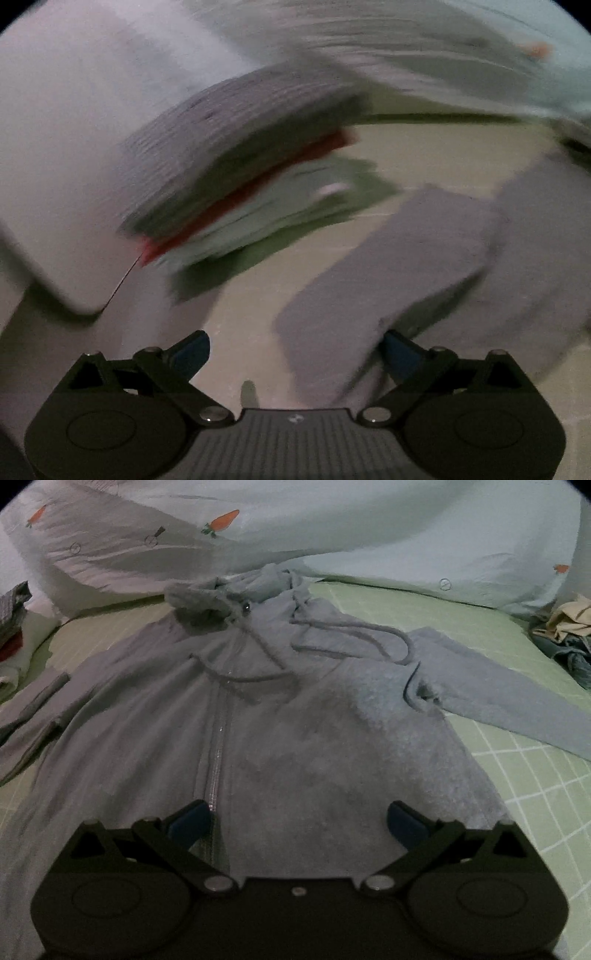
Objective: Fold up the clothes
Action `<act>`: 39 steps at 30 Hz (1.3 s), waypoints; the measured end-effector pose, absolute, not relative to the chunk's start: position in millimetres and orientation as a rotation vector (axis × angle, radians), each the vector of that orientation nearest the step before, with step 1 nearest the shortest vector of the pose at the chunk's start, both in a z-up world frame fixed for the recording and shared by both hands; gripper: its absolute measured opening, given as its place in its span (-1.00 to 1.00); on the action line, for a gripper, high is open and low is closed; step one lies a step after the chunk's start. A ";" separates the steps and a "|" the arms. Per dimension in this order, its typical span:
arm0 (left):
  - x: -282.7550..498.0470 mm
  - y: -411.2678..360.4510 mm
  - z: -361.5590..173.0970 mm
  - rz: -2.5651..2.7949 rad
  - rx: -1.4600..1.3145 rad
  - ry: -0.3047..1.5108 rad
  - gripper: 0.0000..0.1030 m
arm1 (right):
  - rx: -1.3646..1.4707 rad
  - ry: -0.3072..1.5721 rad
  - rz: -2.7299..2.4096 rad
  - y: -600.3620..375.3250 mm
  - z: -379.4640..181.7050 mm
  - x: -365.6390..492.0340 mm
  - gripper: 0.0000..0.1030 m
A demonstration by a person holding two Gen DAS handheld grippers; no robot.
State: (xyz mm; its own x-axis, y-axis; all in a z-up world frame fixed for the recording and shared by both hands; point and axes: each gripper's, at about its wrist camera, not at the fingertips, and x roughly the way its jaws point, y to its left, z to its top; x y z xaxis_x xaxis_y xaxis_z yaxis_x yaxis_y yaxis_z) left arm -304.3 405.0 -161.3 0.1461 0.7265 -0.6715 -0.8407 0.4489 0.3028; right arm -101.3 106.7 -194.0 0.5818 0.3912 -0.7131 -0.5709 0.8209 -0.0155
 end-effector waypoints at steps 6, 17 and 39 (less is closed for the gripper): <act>-381.9 431.2 -154.0 1.366 -0.517 0.714 0.92 | -0.237 0.699 0.581 101.5 -199.6 -108.1 1.00; -462.9 431.8 -155.4 1.470 -0.957 0.521 0.91 | -0.219 0.657 0.595 99.1 -204.2 -109.9 1.00; -326.7 402.1 -145.1 0.941 -0.293 0.775 0.52 | -0.218 0.658 0.601 97.2 -205.1 -108.9 1.00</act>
State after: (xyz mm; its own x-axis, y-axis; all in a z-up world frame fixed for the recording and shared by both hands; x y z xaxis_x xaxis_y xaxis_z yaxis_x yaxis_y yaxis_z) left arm -326.7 402.1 -145.1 0.3496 0.6133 -0.7083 -0.8125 0.5749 0.0968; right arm -108.9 97.2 -205.1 0.6299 0.4533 -0.6307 -0.5872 0.8094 -0.0047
